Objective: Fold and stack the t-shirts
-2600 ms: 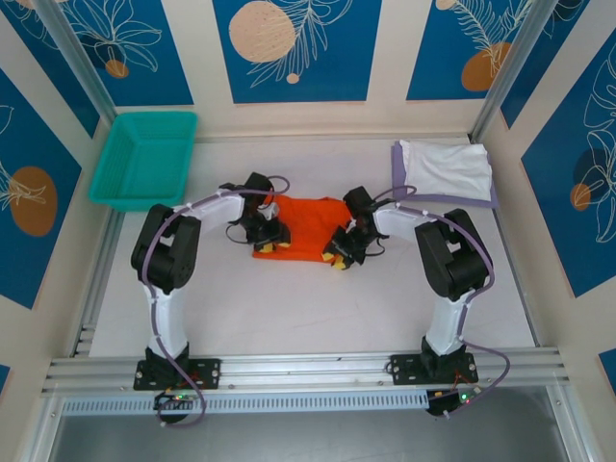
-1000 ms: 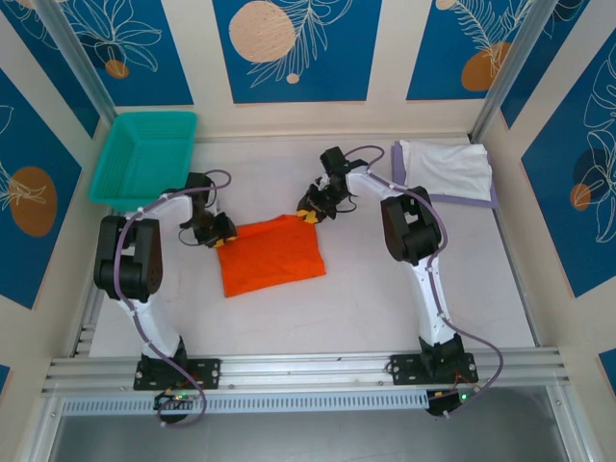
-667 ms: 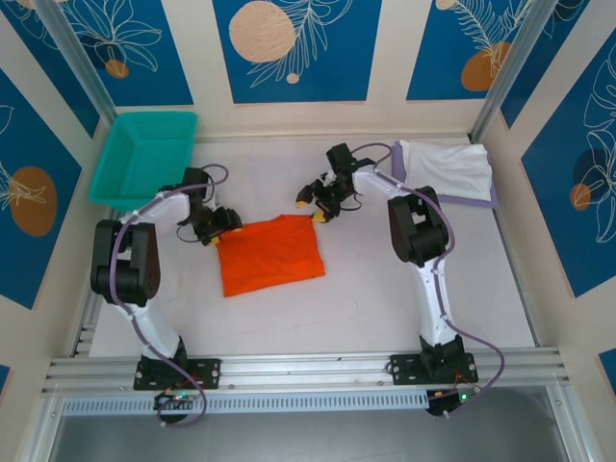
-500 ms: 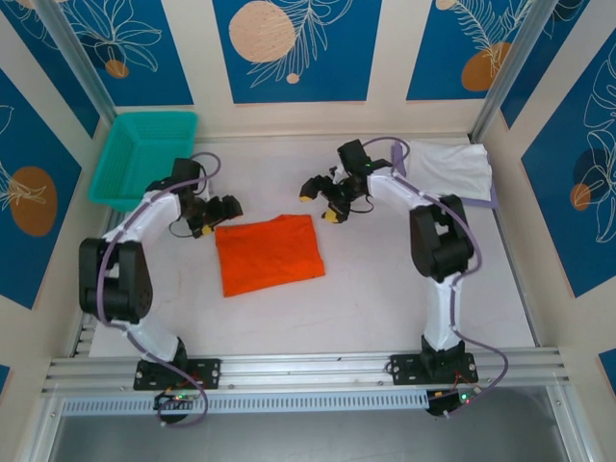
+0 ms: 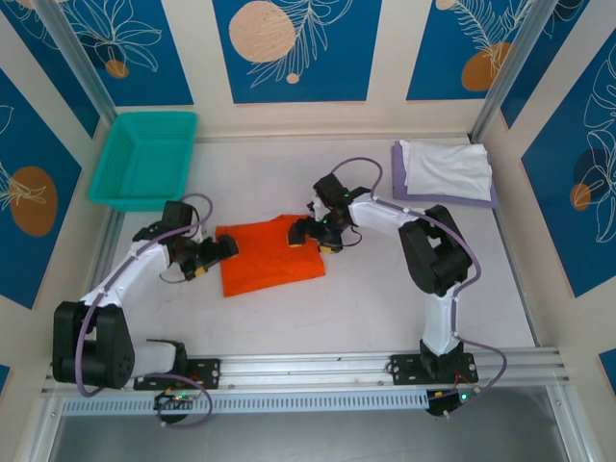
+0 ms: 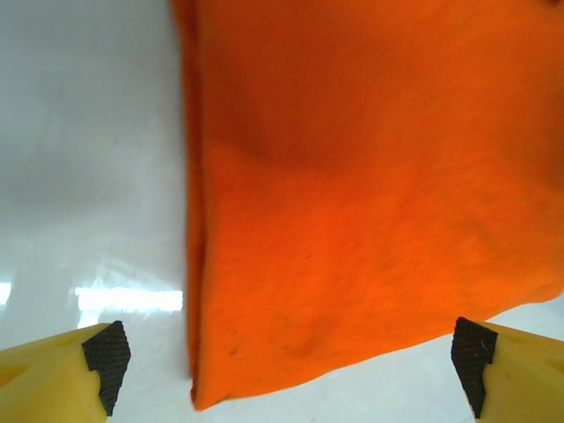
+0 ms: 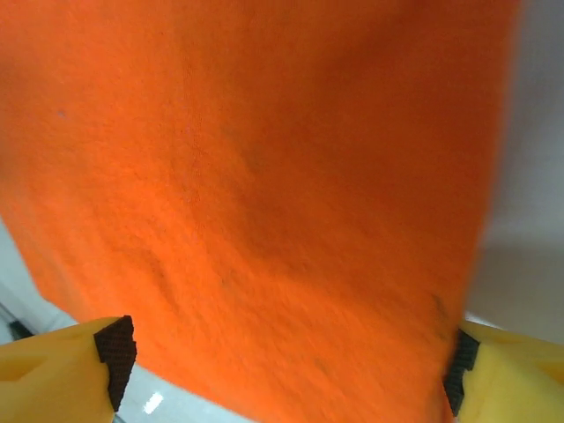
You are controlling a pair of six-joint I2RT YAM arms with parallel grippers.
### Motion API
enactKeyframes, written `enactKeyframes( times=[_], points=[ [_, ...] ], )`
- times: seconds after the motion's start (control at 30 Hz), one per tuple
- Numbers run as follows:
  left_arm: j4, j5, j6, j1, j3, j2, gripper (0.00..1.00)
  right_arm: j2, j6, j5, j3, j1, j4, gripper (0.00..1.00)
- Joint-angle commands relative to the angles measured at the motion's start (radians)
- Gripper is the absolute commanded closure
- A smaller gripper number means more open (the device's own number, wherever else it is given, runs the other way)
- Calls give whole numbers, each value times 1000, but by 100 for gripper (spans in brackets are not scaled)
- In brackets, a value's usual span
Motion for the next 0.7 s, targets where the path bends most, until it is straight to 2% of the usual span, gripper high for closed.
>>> enactKeyframes(
  times=[0.0,0.17,0.27,0.4,0.47,0.57,0.67],
  points=[
    [42,34,-29,-29,-48,-9,5,82,-54,87,109,35,-85,12],
    [64,26,-31,-84,-71,71,10,152,-57,146,171,67,-155,16],
    [18,-58,-31,-118,-73,112,14,144,-51,153,138,73,-134,24],
    [-28,-172,-68,-121,-99,148,14,143,-46,192,100,71,-138,51],
    [-12,-176,-76,-121,-117,156,15,144,-53,216,86,68,-136,66],
    [1,-158,-78,-121,-113,168,16,150,-65,262,81,62,-138,82],
    [1,-131,-70,-121,-82,148,15,149,-72,378,98,58,-163,100]
  ],
)
